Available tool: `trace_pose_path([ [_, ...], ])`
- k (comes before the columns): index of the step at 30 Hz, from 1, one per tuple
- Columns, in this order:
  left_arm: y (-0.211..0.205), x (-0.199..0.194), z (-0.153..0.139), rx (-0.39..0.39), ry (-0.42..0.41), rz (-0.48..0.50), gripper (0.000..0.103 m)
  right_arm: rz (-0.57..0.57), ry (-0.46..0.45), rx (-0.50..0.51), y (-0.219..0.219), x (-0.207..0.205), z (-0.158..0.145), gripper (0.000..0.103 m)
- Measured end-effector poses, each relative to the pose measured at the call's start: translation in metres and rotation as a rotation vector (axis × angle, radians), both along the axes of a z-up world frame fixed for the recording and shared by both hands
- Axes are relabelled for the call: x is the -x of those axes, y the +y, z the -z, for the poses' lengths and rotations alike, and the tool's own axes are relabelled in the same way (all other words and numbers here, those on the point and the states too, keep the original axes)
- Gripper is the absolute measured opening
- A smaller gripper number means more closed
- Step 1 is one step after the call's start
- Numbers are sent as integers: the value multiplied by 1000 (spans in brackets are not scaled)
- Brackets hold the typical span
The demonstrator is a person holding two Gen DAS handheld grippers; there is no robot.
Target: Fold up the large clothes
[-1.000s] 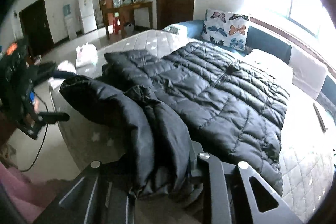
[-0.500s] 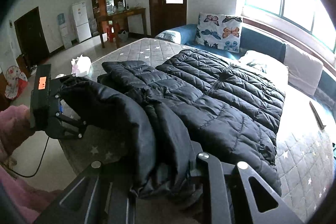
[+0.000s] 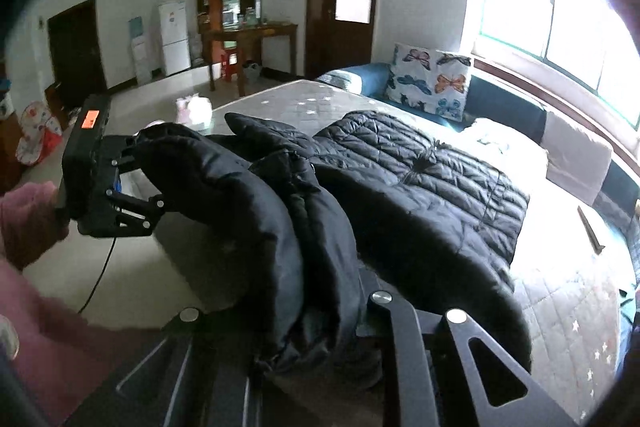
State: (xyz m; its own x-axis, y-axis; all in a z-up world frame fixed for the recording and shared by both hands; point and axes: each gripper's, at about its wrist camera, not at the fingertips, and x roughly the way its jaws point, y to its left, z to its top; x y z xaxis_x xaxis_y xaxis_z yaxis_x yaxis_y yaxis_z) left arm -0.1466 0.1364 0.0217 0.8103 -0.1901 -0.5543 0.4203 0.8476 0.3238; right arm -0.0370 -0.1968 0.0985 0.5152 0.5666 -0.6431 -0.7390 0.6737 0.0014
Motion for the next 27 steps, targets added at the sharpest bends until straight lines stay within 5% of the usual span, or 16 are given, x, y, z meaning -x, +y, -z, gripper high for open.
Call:
trace_pose_path([
  [5, -5, 25, -12, 13, 24, 1, 43, -12, 10, 7, -4, 9, -5, 17],
  [15, -3, -30, -55, 70, 27, 0, 43, 20, -13, -54, -1, -59, -26, 17],
  [27, -1, -217, -120, 49, 6, -39, 42, 71, -43, 2, 34, -219, -40, 17],
])
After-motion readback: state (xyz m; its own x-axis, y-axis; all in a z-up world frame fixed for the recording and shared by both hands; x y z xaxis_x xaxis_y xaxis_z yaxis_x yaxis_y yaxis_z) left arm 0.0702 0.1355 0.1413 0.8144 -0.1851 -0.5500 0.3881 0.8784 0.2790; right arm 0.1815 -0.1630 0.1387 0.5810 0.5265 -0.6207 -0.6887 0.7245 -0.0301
